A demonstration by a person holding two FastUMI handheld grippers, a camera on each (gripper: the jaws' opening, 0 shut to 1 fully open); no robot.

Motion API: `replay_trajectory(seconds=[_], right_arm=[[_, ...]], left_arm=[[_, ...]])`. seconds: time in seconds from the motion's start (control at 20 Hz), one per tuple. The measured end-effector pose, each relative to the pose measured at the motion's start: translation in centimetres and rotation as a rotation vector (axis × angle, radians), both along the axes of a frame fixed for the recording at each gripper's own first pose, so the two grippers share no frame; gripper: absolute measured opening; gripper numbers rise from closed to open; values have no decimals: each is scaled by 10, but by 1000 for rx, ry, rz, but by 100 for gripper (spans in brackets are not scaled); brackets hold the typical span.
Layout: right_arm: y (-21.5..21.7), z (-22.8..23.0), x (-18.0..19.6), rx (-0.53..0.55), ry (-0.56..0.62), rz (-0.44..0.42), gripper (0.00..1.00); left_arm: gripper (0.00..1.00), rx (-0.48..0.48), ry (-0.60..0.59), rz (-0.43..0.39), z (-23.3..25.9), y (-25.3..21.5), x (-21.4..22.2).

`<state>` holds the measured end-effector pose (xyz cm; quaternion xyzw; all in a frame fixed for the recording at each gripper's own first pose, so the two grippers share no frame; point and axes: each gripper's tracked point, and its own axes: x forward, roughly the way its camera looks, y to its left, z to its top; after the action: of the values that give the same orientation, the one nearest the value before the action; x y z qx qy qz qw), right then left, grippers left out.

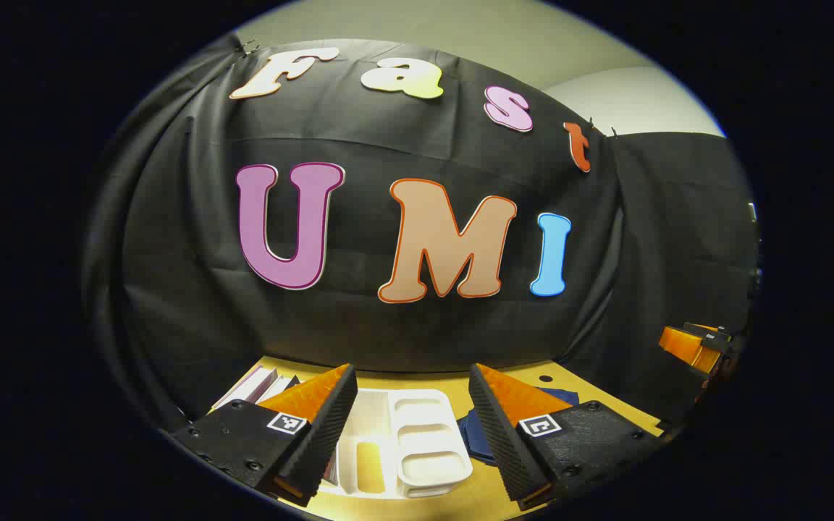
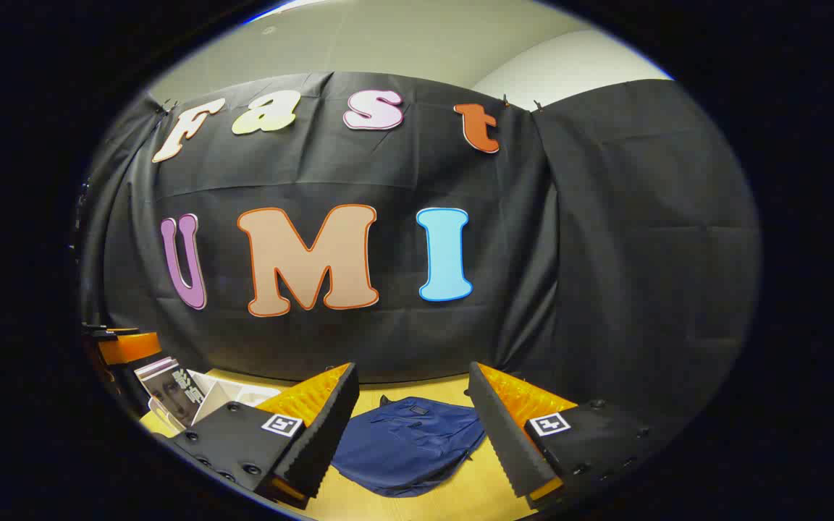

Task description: Open the schoolbag, grab two books from the bookshelf and put them into the schoolbag.

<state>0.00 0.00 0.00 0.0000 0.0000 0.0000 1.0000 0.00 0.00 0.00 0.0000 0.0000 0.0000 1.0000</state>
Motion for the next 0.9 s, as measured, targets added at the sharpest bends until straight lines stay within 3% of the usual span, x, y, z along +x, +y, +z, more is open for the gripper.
replay_trajectory(seconds=[0.05,0.2,0.25,0.4,0.55,0.7,0.9], right_arm=[[0,0,1,-5,1,-2,98],[3,-1,0,-12,2,11,98],[5,-2,0,-10,3,18,98],[8,-2,2,1,5,33,98],[8,-1,3,1,-1,30,98],[6,-3,3,4,4,19,98],[5,-8,3,13,20,16,98]], left_arm=[[90,-9,-5,-2,1,0,0],[87,-44,-23,-18,5,-3,-5],[90,-49,-36,-17,9,-2,-6],[94,-32,-66,23,18,6,-6],[92,-39,-49,66,12,13,-3],[93,-60,-8,50,0,9,-3],[94,-21,6,53,-1,12,-3]])
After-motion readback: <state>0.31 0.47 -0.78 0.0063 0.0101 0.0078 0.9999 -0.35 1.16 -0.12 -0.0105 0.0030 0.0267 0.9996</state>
